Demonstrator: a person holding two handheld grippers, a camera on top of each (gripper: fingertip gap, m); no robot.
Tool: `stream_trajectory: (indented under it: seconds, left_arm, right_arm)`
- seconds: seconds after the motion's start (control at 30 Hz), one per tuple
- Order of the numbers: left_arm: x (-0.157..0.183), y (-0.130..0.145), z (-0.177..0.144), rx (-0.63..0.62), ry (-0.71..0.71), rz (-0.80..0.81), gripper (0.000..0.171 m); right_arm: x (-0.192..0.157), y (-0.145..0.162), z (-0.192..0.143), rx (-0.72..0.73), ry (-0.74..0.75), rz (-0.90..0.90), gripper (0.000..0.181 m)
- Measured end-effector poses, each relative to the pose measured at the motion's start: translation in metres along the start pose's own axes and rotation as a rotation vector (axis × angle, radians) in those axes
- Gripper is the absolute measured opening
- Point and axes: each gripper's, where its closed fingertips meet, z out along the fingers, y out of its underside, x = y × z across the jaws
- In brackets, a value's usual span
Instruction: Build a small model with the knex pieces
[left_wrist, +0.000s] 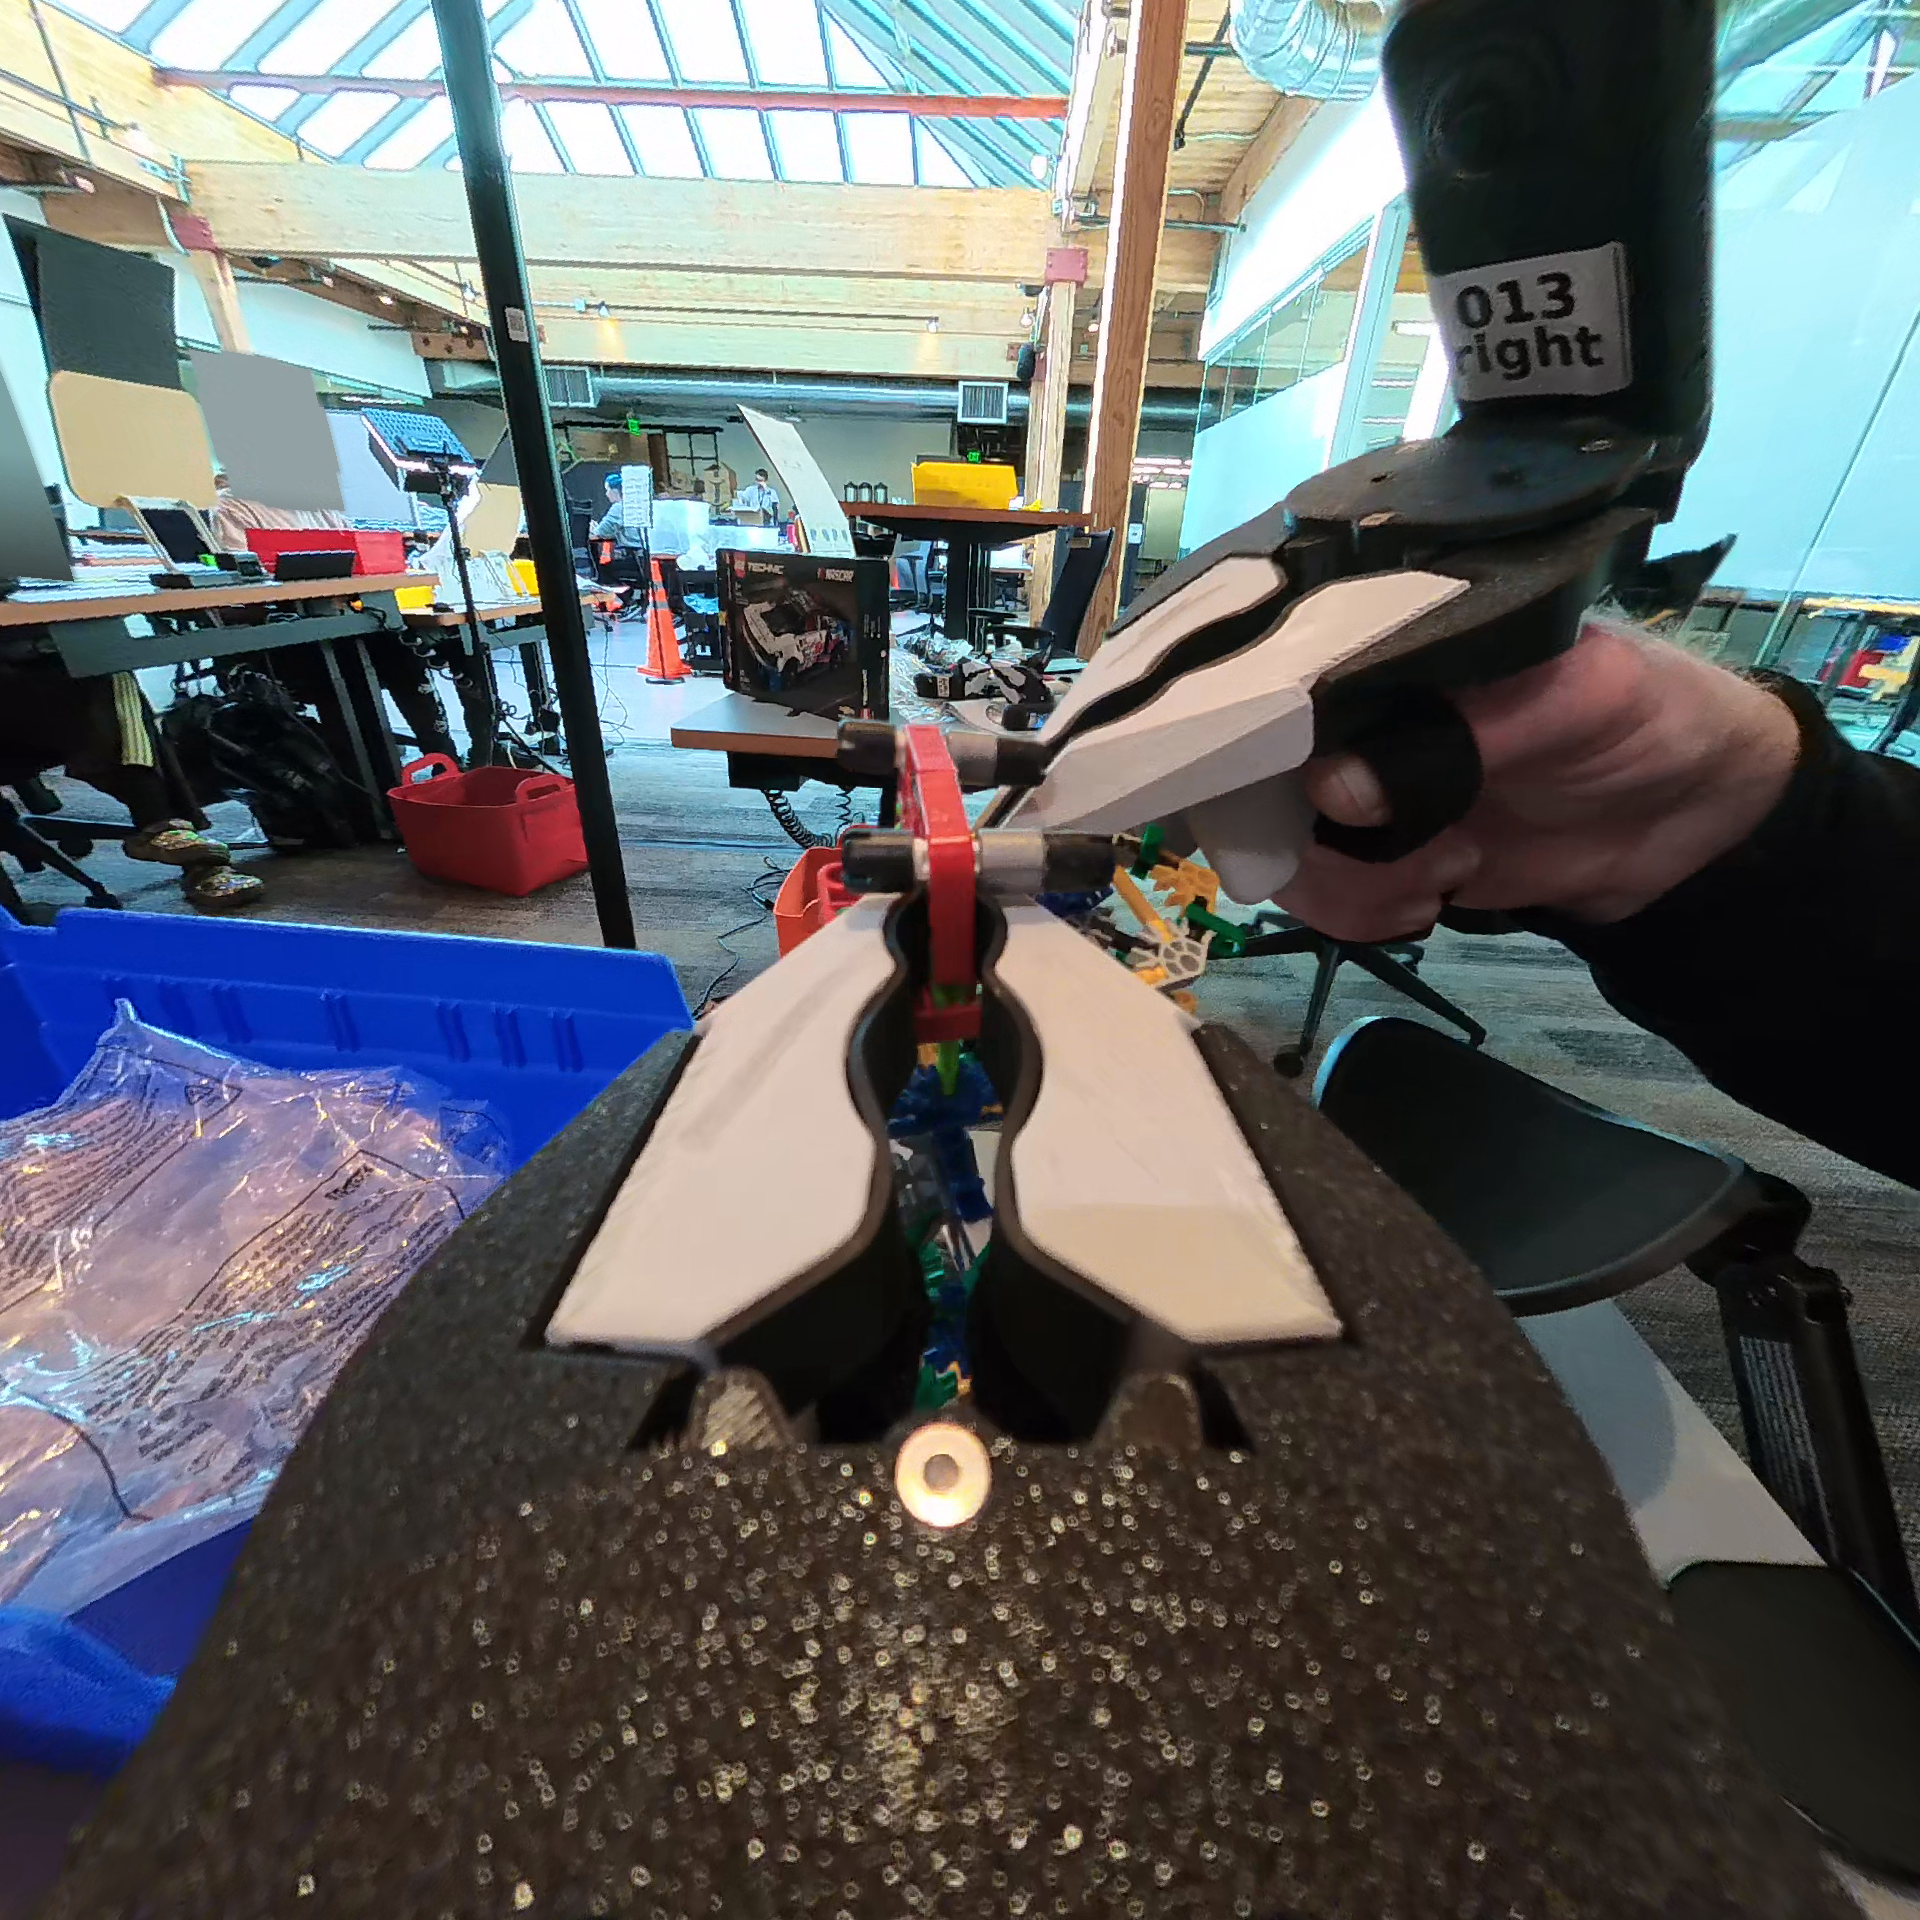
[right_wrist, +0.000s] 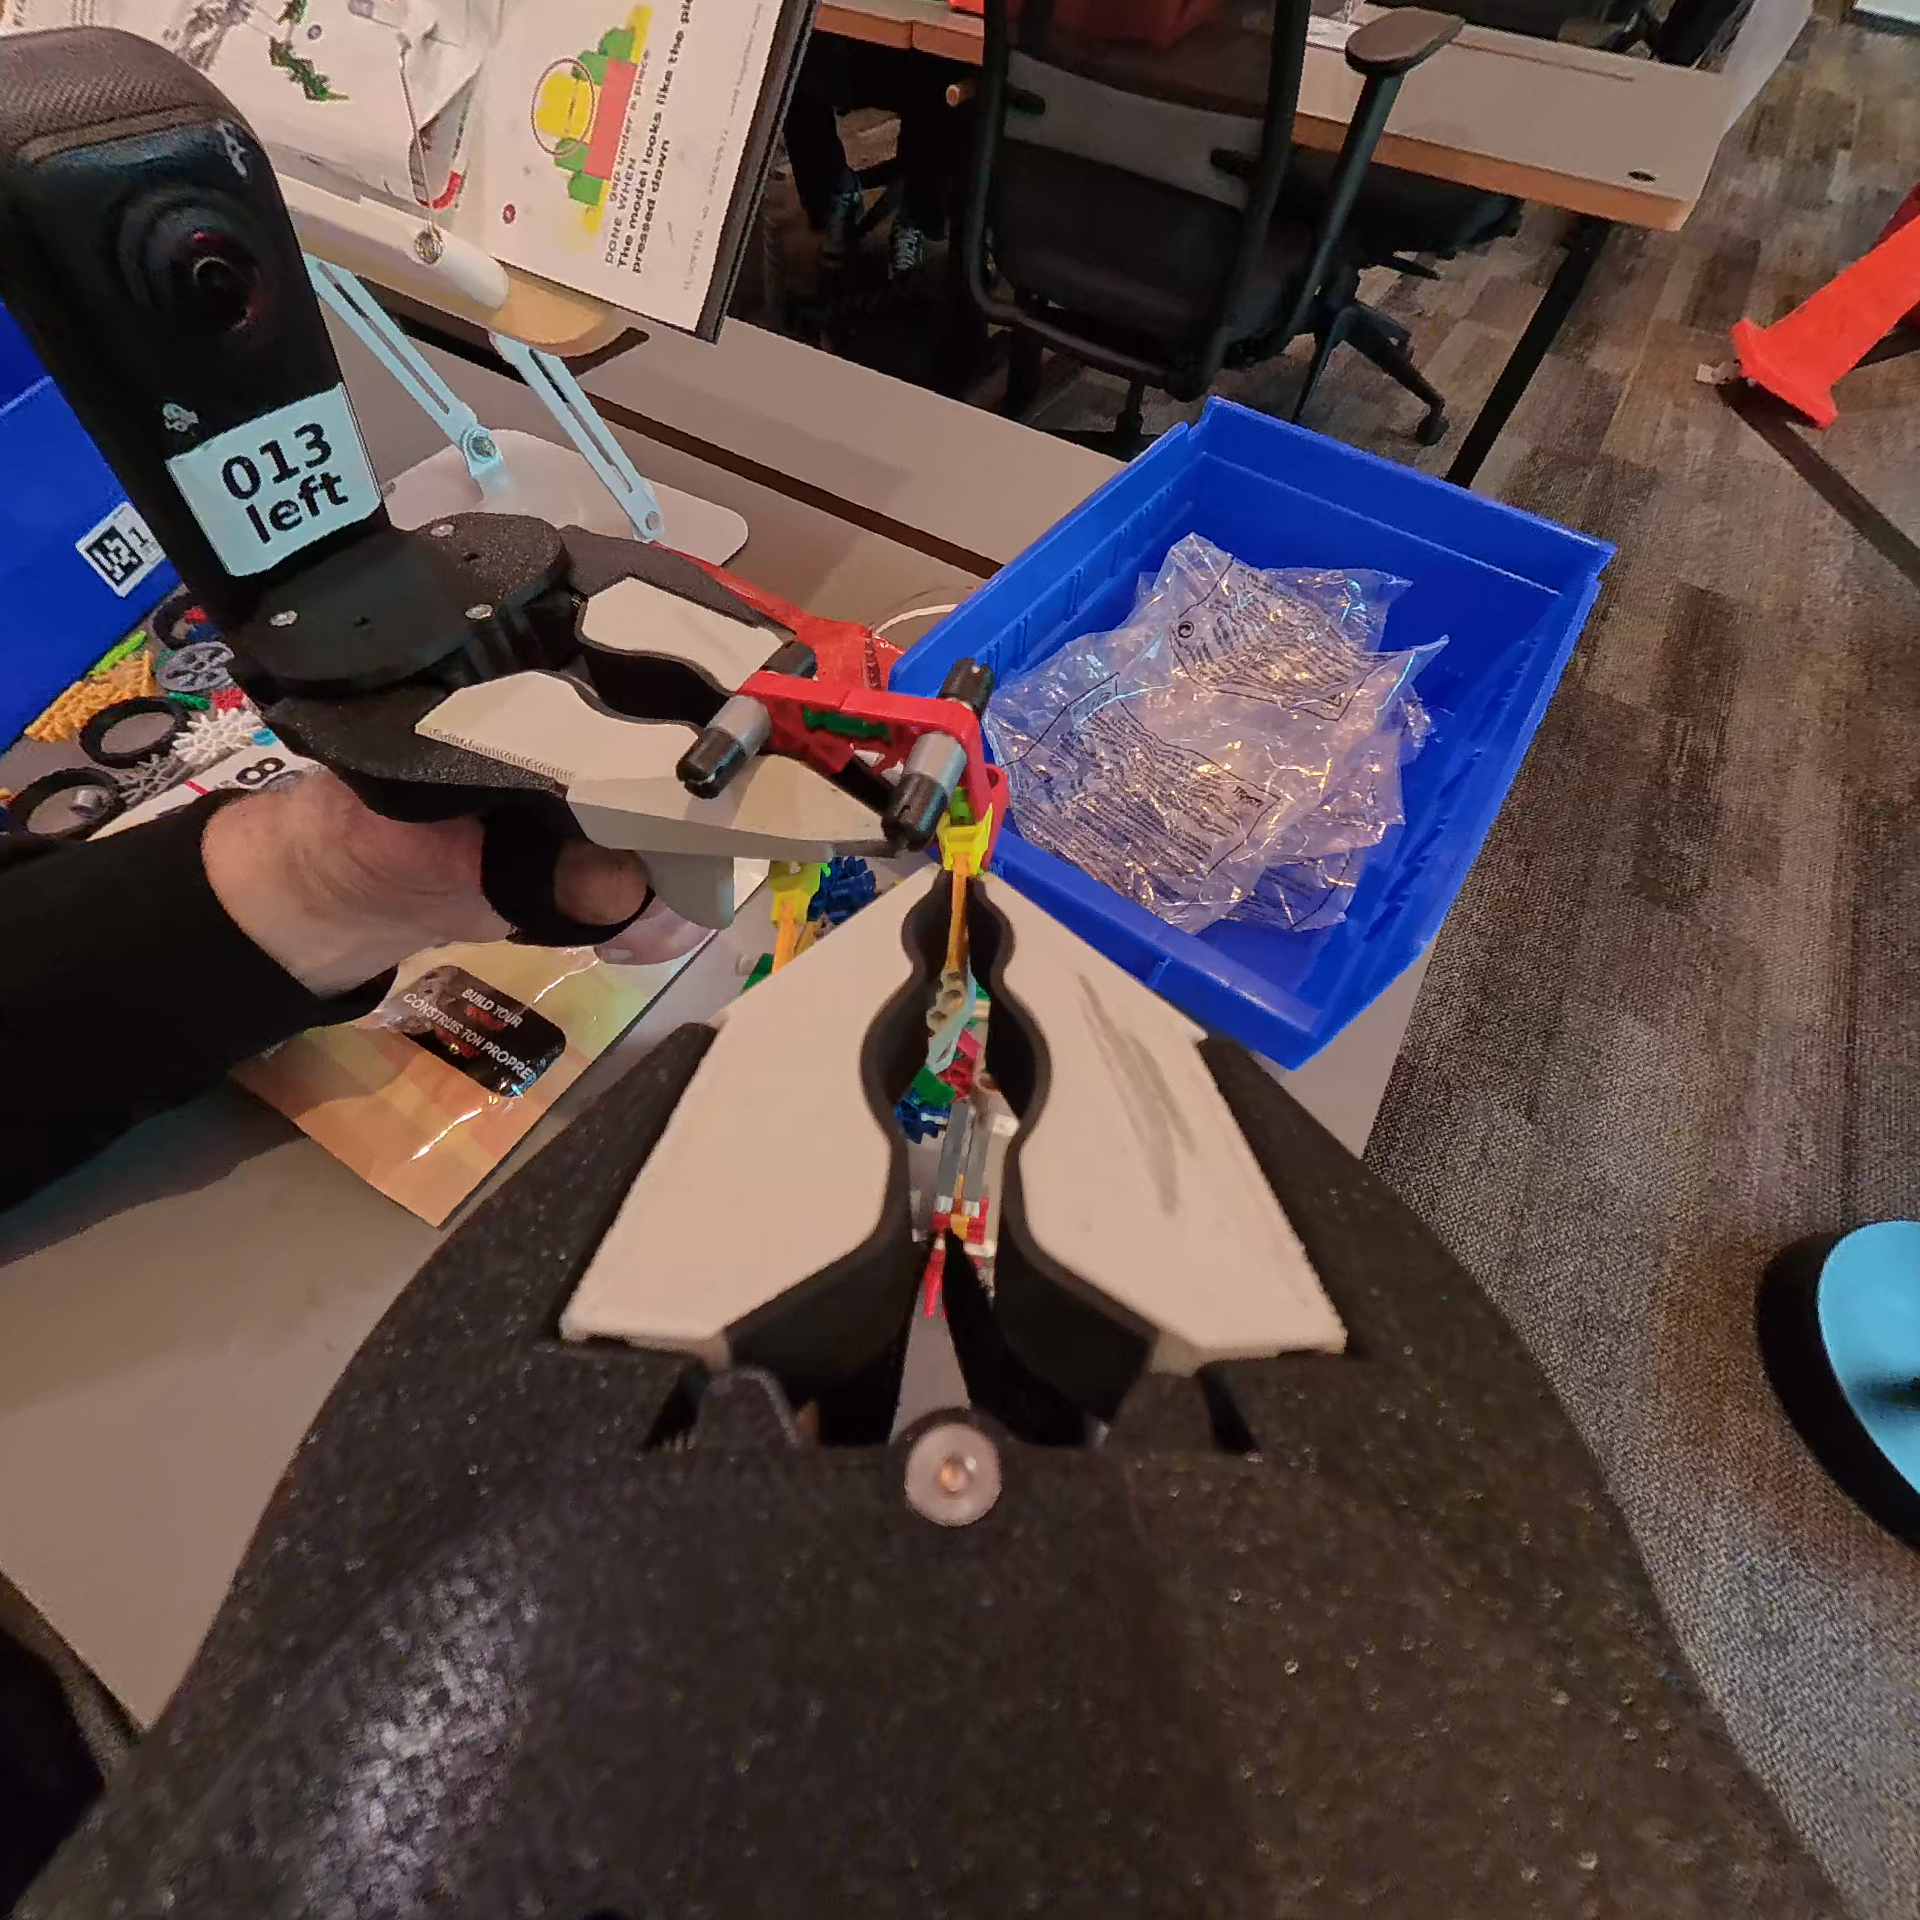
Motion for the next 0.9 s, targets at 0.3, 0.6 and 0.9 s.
stream_trajectory:
  seconds: [0.3,0.6,0.9]
  left_arm:
    - [-0.003,0.001,-0.002,-0.046,-0.016,0.054,0.003]
    - [0.002,0.000,-0.003,-0.084,0.009,0.066,0.011]
    - [0.003,-0.005,-0.019,-0.083,0.033,0.056,0.016]
  right_arm:
    - [0.003,0.001,0.002,0.019,-0.055,0.050,0.000]
    - [0.002,-0.005,-0.004,0.055,-0.100,0.027,0.004]
    - [-0.029,0.000,-0.025,0.069,-0.085,-0.252,0.008]
